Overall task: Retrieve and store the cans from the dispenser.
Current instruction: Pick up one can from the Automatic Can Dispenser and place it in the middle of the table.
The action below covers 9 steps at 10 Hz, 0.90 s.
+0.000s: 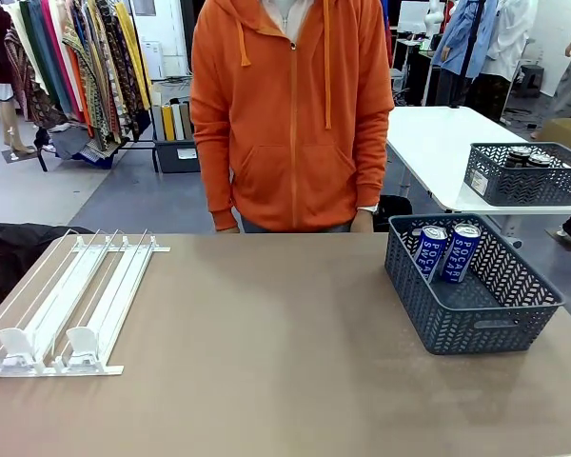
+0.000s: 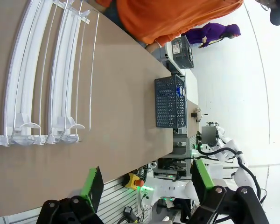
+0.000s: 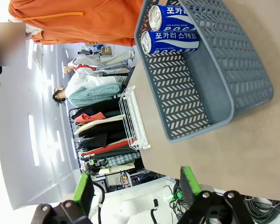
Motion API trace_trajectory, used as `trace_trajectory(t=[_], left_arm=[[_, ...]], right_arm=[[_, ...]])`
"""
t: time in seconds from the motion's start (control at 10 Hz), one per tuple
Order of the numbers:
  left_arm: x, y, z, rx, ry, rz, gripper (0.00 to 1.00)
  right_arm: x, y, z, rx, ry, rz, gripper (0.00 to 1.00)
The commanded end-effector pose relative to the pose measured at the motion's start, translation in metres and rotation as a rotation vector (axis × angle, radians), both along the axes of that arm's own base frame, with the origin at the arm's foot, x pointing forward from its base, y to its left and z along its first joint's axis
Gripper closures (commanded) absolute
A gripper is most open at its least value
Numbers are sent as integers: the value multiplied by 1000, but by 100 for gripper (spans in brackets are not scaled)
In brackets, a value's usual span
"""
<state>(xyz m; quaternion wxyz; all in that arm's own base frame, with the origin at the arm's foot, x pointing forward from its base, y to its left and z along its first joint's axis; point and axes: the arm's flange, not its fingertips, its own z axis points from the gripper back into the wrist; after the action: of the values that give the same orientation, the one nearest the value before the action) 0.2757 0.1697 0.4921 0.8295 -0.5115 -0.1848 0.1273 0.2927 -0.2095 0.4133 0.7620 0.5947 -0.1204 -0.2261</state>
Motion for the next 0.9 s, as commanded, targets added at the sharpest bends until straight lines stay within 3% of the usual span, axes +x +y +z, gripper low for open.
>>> trace_trajectory(t=[0.0, 0.8], left_arm=[[1, 0, -1, -12, -29, -3, 0], [1, 0, -1, -12, -29, -3, 0]], right_arm=[[-2, 0, 4, 3, 5, 6, 0], [-2, 0, 4, 3, 5, 6, 0]])
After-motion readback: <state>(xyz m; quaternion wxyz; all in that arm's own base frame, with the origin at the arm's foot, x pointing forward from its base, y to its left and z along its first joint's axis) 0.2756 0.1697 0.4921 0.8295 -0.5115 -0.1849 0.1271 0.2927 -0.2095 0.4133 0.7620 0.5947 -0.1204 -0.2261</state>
